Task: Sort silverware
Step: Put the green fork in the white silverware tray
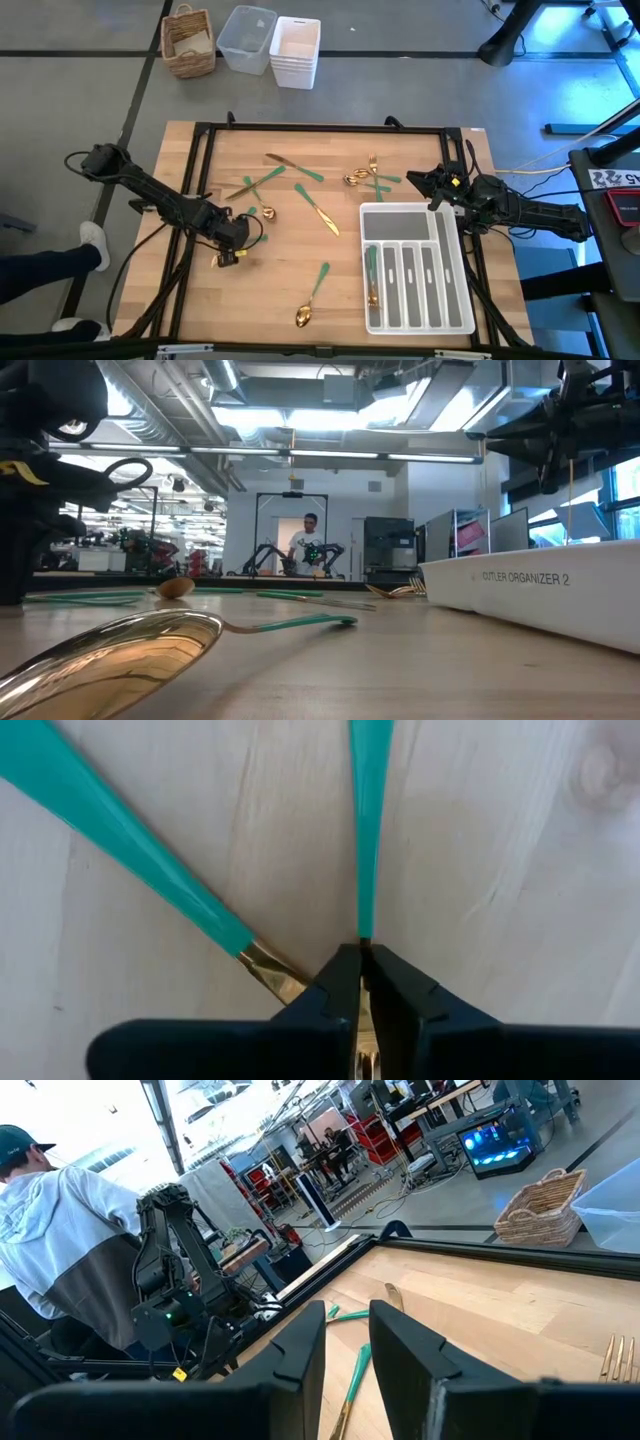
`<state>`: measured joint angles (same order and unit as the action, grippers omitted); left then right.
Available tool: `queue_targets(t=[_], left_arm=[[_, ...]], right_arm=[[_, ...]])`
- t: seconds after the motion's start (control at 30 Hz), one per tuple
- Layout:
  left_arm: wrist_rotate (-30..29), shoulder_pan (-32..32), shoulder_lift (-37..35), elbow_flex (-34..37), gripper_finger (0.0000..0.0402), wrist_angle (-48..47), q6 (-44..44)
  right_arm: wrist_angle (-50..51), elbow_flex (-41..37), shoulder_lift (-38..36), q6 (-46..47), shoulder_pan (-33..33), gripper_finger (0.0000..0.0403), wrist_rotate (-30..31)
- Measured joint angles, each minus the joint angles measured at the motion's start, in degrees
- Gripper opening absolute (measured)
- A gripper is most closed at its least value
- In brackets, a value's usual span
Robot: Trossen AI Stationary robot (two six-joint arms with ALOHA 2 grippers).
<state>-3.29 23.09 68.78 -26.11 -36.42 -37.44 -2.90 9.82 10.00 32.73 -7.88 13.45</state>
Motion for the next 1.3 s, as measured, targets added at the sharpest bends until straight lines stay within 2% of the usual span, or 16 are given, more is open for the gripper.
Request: queue_targets(t=[0.2,0.3,0.6,0.77,0.9,1.07,1.2,1.3], left_arm=[[0.1,0.0,-1.5,0.3,0.0007,1.0,-7.4],[0.4,0.0,-2.7,0.1,0.0004,4.9,-10.0],[-0.1,0.0,-4.5,0.1,0.0004,13.2,-12.1],[-0.2,0.0,-4.6,0.1,0.0004,19.0,-16.5],[-0.8,0.0,-4.6,0.1,0.0003,27.6,-20.3],[-5.4,0.0,-4.5,0.1,0.0005,38.8,-23.8],[-10.7,0.0,-4.5,0.0,0.0003,45.2,-26.5],[-14.0,0.0,-4.5,0.0,0.0006,49.4,-29.0]], right_arm=[[0.0,0.0,0.0,0.0,0.0,0.0083,0.0],[0.0,0.0,0.0,0.0,0.0,0.0083,0.0],[-0.5,0.1,0.0,1.8,0.0,0.0083,0.0],[-0.2,4.6,2.4,2.7,0.0,0.0083,0.0],[3.7,12.4,9.0,-0.4,0.0,0.0083,2.0],[18.1,25.2,22.0,0.7,0.0,0.0083,9.2],[29.8,34.1,33.1,-2.7,0.0,0.0083,9.4],[34.8,39.7,42.2,-8.3,-0.5,0.0083,6.6]])
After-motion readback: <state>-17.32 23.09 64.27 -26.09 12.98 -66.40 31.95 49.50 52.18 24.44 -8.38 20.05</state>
